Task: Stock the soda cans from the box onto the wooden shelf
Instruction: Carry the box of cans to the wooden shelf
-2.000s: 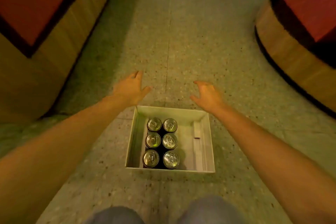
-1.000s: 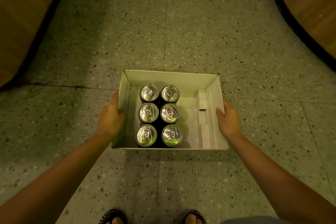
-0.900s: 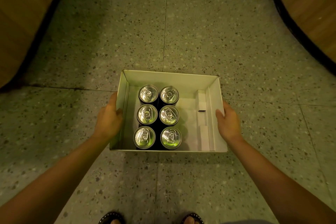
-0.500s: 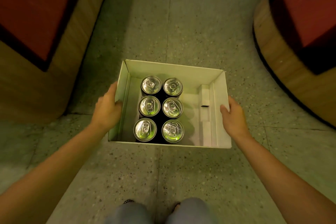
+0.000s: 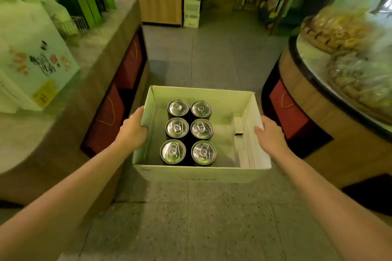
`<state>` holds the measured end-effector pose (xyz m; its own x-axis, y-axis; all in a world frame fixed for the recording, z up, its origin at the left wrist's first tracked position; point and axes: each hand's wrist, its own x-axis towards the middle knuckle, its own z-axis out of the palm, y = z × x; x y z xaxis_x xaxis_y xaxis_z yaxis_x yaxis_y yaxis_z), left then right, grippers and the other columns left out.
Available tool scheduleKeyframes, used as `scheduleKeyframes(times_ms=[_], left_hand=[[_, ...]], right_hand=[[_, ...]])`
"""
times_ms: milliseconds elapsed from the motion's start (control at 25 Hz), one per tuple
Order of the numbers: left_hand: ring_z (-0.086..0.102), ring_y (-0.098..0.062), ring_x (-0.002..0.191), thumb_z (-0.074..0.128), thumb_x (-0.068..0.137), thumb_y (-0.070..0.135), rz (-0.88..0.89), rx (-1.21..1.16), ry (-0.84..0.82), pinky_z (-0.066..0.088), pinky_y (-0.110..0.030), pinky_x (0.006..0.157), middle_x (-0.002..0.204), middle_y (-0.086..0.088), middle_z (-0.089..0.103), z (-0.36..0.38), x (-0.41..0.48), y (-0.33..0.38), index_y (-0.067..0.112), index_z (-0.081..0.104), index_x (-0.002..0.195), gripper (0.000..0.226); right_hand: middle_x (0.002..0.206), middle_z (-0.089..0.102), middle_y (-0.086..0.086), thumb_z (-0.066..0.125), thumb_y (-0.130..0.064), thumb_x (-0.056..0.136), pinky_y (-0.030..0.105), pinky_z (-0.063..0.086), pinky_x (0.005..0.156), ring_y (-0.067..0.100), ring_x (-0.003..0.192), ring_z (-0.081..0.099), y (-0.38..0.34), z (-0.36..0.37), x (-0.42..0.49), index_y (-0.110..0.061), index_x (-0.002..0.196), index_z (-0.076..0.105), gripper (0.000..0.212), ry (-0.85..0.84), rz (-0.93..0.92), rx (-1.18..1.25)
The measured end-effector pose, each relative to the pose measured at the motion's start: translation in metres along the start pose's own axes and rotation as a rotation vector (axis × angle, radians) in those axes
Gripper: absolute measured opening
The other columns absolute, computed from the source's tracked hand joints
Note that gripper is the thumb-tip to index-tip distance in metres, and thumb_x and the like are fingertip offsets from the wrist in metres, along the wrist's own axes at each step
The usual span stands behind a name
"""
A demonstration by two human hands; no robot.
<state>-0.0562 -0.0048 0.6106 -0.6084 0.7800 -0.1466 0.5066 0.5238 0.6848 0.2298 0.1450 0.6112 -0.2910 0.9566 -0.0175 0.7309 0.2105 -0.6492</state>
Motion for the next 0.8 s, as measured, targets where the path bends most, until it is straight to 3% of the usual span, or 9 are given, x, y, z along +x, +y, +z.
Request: scheduleKeyframes(times_ms=[120, 360, 640, 800], left_hand=[[0.050, -0.037, 0.118, 0.046, 0.079, -0.006, 0.053, 0.010, 0.027, 0.043, -0.045, 0.098, 0.128, -0.015, 0.056, -0.055, 0.012, 0.051, 0.017, 0.043, 0.133, 0.058], [0.056, -0.036, 0.109, 0.048, 0.082, -0.003, 0.075, -0.075, -0.006, 0.048, -0.039, 0.087, 0.121, -0.018, 0.060, -0.114, 0.063, 0.113, 0.009, 0.050, 0.127, 0.047], [0.056, -0.036, 0.110, 0.048, 0.085, -0.005, 0.126, -0.086, 0.021, 0.045, -0.038, 0.083, 0.123, -0.021, 0.058, -0.123, 0.175, 0.176, 0.005, 0.049, 0.128, 0.044], [0.055, -0.027, 0.093, 0.046, 0.086, -0.004, 0.068, -0.127, 0.064, 0.043, -0.035, 0.074, 0.121, -0.020, 0.059, -0.112, 0.273, 0.214, 0.007, 0.047, 0.129, 0.044]], right_hand=[[0.113, 0.063, 0.014, 0.041, -0.009, 0.090, 0.033, 0.039, 0.075, 0.029, 0.093, 0.055, -0.057, -0.051, 0.017, -0.011, 0.115, 0.056, 0.029, 0.022, 0.003, -0.049], [0.114, 0.062, 0.019, 0.044, -0.008, 0.088, 0.040, 0.046, 0.082, 0.037, 0.101, 0.058, -0.121, -0.101, 0.072, -0.006, 0.116, 0.058, 0.030, 0.067, -0.008, -0.120], [0.113, 0.062, 0.020, 0.043, -0.009, 0.091, 0.031, 0.040, 0.070, 0.025, 0.082, 0.052, -0.153, -0.119, 0.200, -0.004, 0.117, 0.056, 0.029, 0.060, -0.017, -0.128], [0.112, 0.062, 0.019, 0.041, -0.009, 0.092, 0.034, 0.042, 0.073, 0.030, 0.090, 0.057, -0.166, -0.123, 0.318, -0.003, 0.114, 0.057, 0.027, 0.014, -0.073, -0.122]])
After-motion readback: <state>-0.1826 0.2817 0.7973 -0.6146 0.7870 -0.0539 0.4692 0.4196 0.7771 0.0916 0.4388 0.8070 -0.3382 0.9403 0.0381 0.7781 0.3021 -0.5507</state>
